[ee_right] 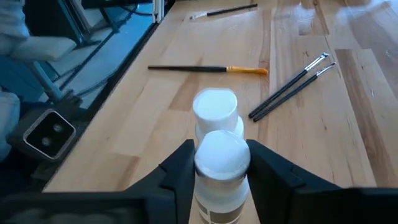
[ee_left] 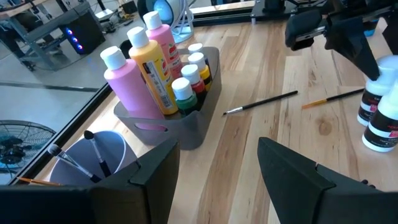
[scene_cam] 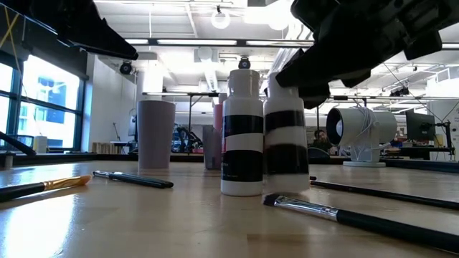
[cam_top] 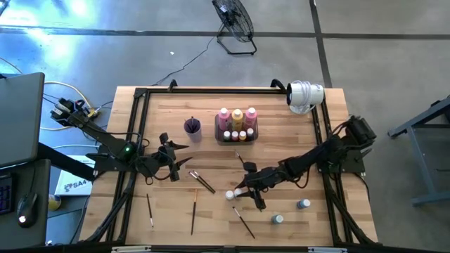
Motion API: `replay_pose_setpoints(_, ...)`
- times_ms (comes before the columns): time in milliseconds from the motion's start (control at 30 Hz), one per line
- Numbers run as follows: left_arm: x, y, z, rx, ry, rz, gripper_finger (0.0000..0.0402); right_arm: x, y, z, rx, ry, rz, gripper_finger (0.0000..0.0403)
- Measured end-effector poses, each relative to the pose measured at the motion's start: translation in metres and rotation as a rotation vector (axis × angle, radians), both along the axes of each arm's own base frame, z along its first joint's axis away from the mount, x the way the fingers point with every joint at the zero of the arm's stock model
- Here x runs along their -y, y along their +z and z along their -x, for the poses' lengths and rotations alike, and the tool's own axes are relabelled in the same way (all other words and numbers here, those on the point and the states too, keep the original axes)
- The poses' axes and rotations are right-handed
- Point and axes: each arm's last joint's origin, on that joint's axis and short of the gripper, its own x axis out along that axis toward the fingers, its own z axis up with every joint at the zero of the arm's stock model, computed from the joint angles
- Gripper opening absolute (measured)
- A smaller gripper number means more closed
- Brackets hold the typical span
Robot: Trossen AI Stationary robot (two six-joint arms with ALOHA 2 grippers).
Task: Pick & Place Paint Supplies
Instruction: Put the small white paint bottle into the gray bin
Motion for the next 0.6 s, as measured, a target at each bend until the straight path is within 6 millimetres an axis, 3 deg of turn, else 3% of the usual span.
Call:
replay_pose_setpoints(267, 0.000, 0.000, 0.000, 0.000, 0.000, 0.000, 0.0211, 0.006, 0.026, 0.010, 0.020, -0.051, 0.014, 0.0109)
replay_pose_setpoints(600, 0.000, 0.000, 0.000, 0.000, 0.000, 0.000, 0.0211, 0.024, 0.079, 0.040, 0.101, -0.208, 0.061, 0.0109)
